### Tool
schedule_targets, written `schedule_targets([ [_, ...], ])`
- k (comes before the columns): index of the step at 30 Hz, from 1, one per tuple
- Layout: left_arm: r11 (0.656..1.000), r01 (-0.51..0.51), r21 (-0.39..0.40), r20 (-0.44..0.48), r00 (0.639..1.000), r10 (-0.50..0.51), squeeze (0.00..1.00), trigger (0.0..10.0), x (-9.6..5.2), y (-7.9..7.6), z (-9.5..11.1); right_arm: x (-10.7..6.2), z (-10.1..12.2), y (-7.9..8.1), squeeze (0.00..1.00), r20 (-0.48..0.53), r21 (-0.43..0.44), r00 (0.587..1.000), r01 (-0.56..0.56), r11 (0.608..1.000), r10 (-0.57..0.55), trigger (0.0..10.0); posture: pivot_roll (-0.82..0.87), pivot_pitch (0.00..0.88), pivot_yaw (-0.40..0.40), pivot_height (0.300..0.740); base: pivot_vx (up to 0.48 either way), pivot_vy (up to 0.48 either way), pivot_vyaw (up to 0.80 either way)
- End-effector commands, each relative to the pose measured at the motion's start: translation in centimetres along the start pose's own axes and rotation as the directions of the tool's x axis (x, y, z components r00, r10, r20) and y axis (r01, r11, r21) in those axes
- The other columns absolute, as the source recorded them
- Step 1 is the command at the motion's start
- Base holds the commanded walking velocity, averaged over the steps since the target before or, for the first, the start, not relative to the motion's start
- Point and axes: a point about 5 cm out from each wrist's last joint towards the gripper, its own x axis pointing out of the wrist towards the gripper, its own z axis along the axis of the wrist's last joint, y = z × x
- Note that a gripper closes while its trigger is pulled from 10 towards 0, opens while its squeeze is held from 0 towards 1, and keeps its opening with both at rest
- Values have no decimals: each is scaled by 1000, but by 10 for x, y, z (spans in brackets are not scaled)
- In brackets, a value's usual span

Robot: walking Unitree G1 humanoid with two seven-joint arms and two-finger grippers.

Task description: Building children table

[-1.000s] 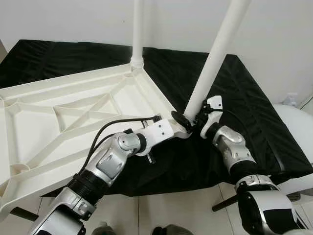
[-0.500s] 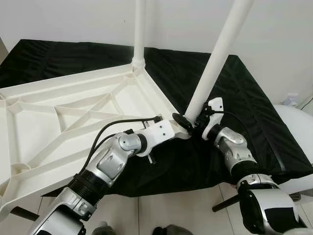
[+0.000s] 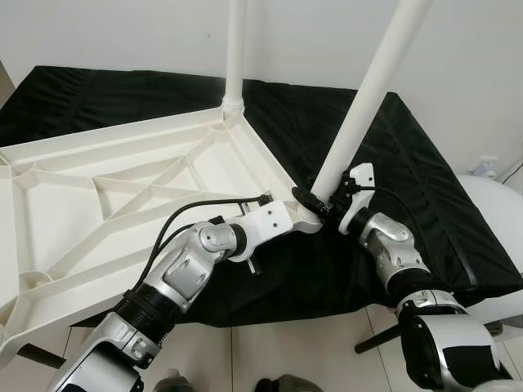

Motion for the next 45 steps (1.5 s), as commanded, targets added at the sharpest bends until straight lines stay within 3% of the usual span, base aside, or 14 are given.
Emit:
schedule_targets([
  [1,996,89,16,24,996,-89,0,10000,4,-11,5,1,3,-4,0,10,6,999,30,1000,-30,10000,46,2,-92,740,0,0,0],
  [12,996,87,14,25,996,-87,0,10000,5,-13,4,6,-6,13,0,22,0,992,122,992,-122,10000,47,0,-98,740,0,0,0],
  [20,996,85,13,26,996,-85,0,10000,5,-13,4,15,-8,23,0,16,15,968,249,968,-249,10000,49,0,-99,740,0,0,0],
  [23,996,86,14,25,996,-86,0,10000,5,-14,4,19,-3,28,0,42,22,953,299,954,-300,10000,49,0,-97,740,0,0,0],
  [24,996,89,16,24,996,-89,0,10000,5,-14,3,23,2,32,0,66,44,926,368,929,-371,10000,50,0,-96,740,0,0,0],
  [30,996,91,18,24,996,-91,0,10000,5,-14,3,26,5,37,0,83,72,898,426,902,-431,10000,50,0,-96,740,0,0,0],
  [37,996,92,22,26,995,-92,0,10000,5,-14,3,27,8,52,0,97,76,803,583,809,-588,10000,53,0,-97,740,0,0,0],
  [45,996,91,21,27,995,-91,0,10000,5,-14,3,28,9,59,0,90,79,796,594,801,-599,10000,56,0,-99,740,0,0,0],
])
